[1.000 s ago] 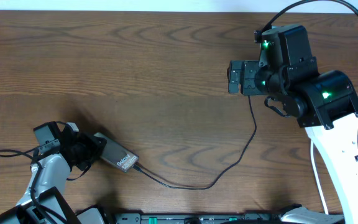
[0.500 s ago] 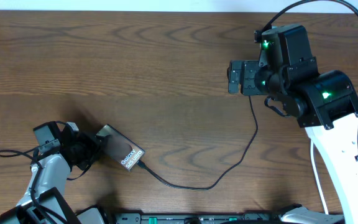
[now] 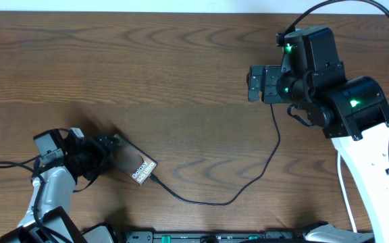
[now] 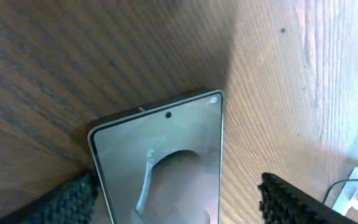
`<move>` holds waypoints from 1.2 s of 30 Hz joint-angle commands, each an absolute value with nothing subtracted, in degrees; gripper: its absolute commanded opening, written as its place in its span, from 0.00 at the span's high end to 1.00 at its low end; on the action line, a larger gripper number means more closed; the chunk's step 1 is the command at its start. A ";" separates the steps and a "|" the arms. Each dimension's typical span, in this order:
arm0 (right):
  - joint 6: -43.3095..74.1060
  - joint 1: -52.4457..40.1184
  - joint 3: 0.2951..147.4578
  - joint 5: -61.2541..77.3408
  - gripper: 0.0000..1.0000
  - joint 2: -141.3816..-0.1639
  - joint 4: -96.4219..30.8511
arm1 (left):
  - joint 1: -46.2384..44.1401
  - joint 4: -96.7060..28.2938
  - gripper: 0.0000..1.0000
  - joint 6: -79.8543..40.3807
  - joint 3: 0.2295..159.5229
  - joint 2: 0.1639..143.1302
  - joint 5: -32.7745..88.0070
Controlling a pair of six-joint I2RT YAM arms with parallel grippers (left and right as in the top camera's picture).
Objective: Plug charger to phone and switch on socket
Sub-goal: 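Lower the phone flat onto the table with the left gripper, then open the left gripper and raise it off the phone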
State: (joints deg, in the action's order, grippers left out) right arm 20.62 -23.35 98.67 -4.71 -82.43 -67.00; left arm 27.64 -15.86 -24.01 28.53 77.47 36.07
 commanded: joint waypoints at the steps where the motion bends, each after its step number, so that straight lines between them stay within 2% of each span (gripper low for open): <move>1: 21.39 -22.96 98.89 -4.84 0.01 -82.50 -67.05 | 27.90 -16.64 0.13 -23.22 28.03 79.26 32.47; 12: 20.95 -22.94 98.89 -9.32 0.01 -82.50 -67.24 | 27.90 -17.34 0.13 -23.24 38.00 70.78 48.60; 23: 20.97 -19.94 98.89 -15.44 0.01 -82.50 -67.20 | 27.90 -27.16 0.12 -23.51 52.95 54.06 48.71; 29: 18.85 -11.16 98.89 -20.84 0.01 -82.50 -64.45 | 27.88 -28.08 0.12 -24.29 55.77 48.64 51.88; 36: 11.51 8.19 98.94 -3.46 0.01 -83.00 -59.75 | 27.14 -28.05 0.12 -24.51 57.21 47.48 51.72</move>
State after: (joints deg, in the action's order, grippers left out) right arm 15.99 0.80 98.67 -12.97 -82.48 -60.45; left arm 27.64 -28.12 -24.21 54.70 47.51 50.74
